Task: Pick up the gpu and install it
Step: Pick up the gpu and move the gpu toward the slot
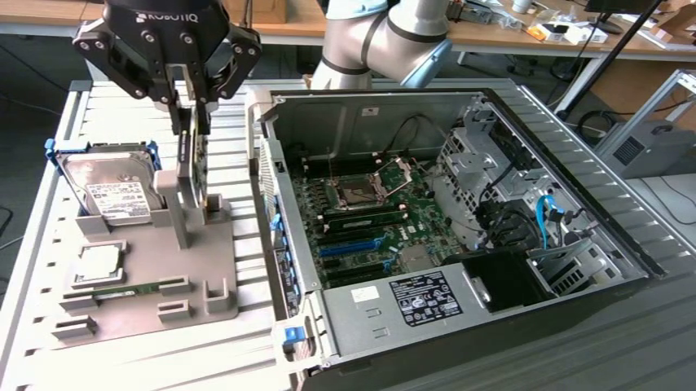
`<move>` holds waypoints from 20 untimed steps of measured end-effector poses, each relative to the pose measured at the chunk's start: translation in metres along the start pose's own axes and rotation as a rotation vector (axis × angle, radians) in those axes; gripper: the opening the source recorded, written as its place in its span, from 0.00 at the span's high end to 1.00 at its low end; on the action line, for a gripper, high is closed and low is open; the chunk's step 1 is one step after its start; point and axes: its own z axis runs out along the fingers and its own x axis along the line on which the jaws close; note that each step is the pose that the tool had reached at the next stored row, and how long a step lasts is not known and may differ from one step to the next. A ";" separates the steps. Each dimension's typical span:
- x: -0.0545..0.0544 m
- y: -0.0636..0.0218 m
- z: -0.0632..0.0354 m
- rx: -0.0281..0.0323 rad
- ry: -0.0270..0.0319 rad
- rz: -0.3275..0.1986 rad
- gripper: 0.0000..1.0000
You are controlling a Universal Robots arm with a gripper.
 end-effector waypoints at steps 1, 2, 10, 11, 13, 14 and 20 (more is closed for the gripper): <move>0.000 0.0000 -0.0006 0.0000 0.0000 0.000 0.73; 0.000 0.0000 -0.0013 -0.0001 0.0000 0.000 0.73; 0.000 0.0003 -0.0079 -0.0001 0.0000 0.000 0.73; 0.000 0.0004 -0.0084 -0.0002 0.0000 0.000 0.73; 0.000 0.0004 -0.0099 -0.0003 -0.0001 0.000 0.73; 0.000 0.0005 -0.0105 -0.0003 0.0000 0.000 0.73; 0.000 0.0005 -0.0109 -0.0002 0.0000 0.000 0.73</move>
